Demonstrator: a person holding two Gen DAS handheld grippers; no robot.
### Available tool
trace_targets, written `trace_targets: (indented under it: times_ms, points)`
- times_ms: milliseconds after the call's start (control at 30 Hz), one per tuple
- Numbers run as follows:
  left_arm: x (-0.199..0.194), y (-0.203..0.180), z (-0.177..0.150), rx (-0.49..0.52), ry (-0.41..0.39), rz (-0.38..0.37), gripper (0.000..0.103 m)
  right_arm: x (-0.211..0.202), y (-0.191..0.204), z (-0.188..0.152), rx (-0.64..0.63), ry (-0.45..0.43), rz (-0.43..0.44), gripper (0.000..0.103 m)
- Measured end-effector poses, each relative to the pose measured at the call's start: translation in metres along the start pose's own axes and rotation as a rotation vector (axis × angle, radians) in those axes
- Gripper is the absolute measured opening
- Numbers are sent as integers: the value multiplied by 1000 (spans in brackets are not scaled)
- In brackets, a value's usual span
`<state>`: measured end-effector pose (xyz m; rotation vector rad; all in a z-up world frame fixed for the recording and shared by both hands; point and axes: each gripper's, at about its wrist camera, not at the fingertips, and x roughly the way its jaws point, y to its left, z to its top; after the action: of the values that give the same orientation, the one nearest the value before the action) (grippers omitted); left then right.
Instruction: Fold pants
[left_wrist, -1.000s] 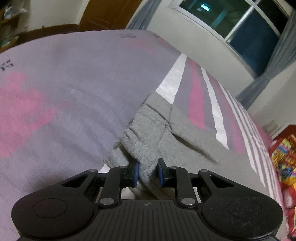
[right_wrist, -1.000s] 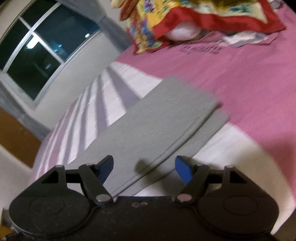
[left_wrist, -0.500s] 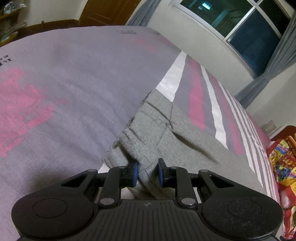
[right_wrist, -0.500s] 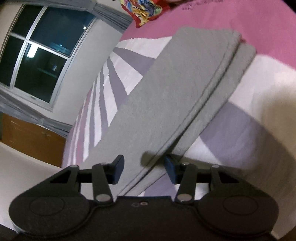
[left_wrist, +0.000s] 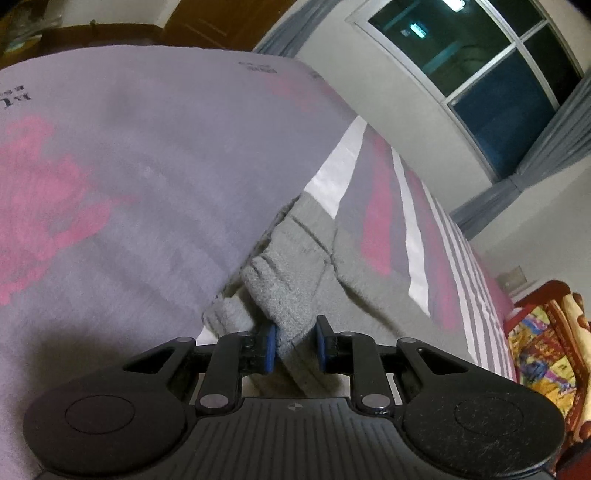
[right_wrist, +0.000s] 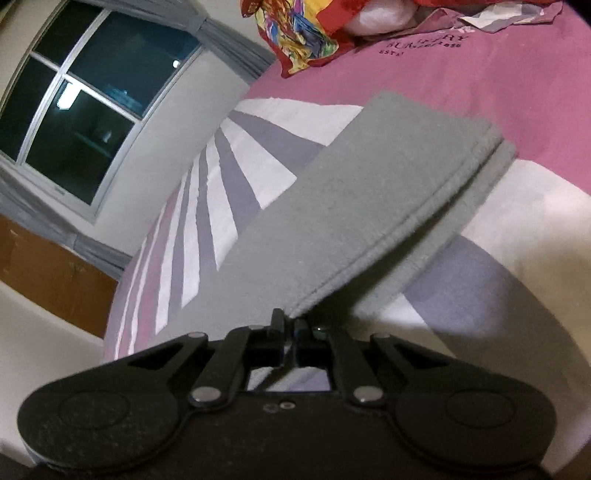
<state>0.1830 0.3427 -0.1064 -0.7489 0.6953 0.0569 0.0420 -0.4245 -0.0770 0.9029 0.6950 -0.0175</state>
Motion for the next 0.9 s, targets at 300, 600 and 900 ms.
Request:
trace_targets:
  times_ms: [300, 600, 900]
  points:
    - [8, -2, 1, 15, 32, 22, 22, -6, -28, 12, 142, -99, 1, 19]
    - [13, -5, -2, 5, 21, 34, 22, -25, -46, 53, 134, -232, -143, 4]
    - [10, -30, -2, 58, 23, 98, 23, -23, 18, -13, 21, -83, 72, 42]
